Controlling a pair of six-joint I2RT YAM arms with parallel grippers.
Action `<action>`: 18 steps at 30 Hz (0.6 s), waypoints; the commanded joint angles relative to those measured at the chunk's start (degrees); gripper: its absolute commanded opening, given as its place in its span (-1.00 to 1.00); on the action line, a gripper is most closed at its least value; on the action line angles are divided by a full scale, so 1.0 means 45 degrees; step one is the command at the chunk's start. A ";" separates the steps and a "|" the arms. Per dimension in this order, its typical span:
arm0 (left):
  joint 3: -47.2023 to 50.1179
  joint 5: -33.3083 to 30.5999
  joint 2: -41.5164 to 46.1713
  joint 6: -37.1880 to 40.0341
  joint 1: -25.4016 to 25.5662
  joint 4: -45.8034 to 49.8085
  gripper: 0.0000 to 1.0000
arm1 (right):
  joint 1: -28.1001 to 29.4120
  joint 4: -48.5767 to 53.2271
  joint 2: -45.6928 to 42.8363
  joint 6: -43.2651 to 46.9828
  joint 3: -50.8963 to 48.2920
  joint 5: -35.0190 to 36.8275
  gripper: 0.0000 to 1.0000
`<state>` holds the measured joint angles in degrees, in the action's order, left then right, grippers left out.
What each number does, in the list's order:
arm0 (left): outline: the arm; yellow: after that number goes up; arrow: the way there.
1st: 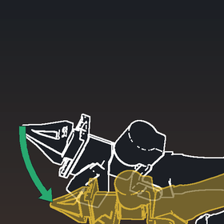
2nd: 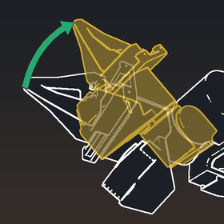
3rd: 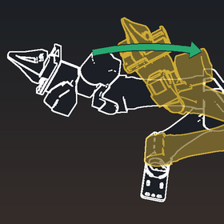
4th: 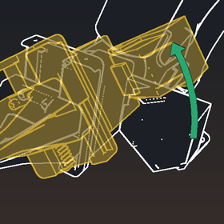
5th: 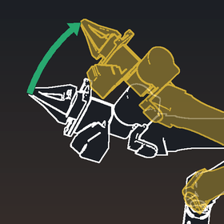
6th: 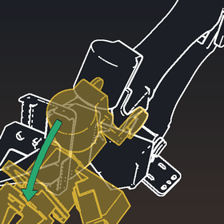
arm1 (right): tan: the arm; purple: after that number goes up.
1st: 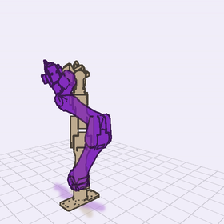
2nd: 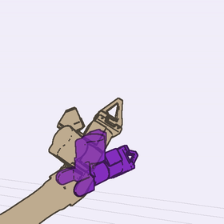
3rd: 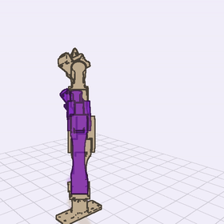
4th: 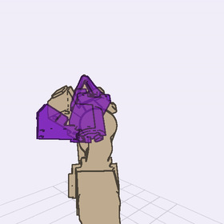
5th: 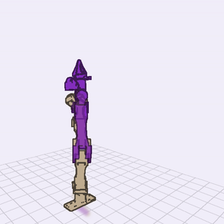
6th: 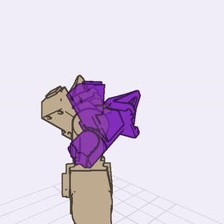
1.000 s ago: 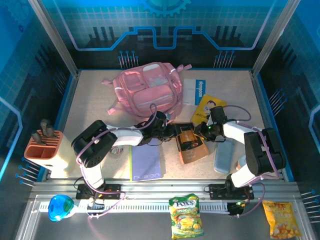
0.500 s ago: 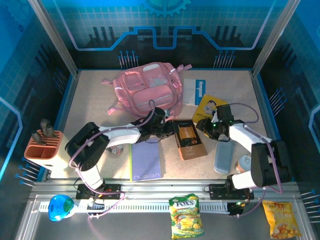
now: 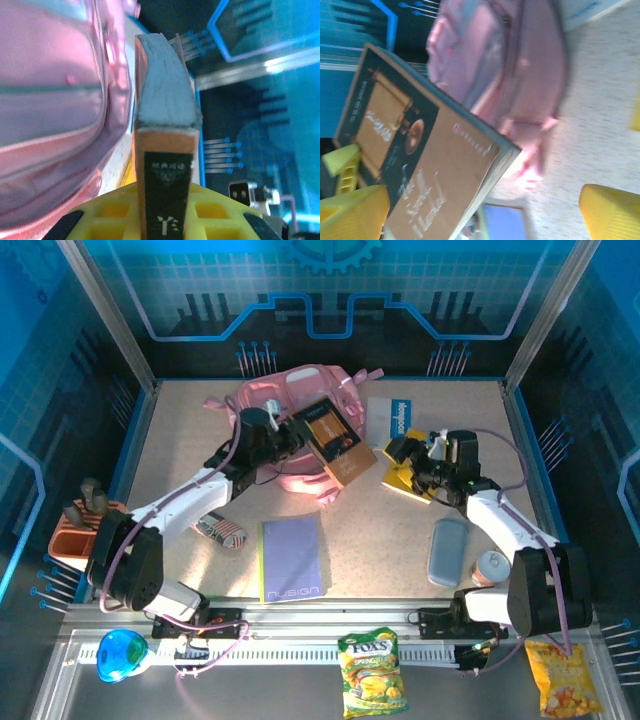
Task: Pack the student bag
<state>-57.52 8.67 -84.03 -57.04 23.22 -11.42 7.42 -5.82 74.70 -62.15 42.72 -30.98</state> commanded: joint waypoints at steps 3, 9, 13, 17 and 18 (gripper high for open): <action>-0.0685 -0.1187 0.0743 -0.1318 -0.0441 -0.2238 -1.00 | 0.1020 -0.2700 0.0537 -0.2731 0.0819 -0.0713 1.00; -0.0773 -0.1633 0.0671 -0.2301 -0.0512 -0.3132 -1.00 | 0.1662 -0.5974 0.1791 -0.5423 0.1024 -0.1074 0.99; -0.0888 -0.1634 0.0430 -0.2815 -0.0532 -0.3471 -1.00 | 0.2184 -0.6845 0.2625 -0.6147 0.1567 -0.1260 0.99; -0.1008 -0.1439 0.0164 -0.3173 -0.0515 -0.3805 -1.00 | 0.2622 -0.7832 0.3318 -0.6829 0.1626 -0.1039 0.99; -0.0998 -0.1400 0.0106 -0.3240 -0.0517 -0.3880 -1.00 | 0.2694 -0.8017 0.3463 -0.6964 0.1637 -0.0980 0.99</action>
<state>-58.85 2.35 -83.42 -68.97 21.21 -21.34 18.37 -35.35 88.62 -89.36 48.58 -35.00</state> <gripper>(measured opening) 0.157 0.997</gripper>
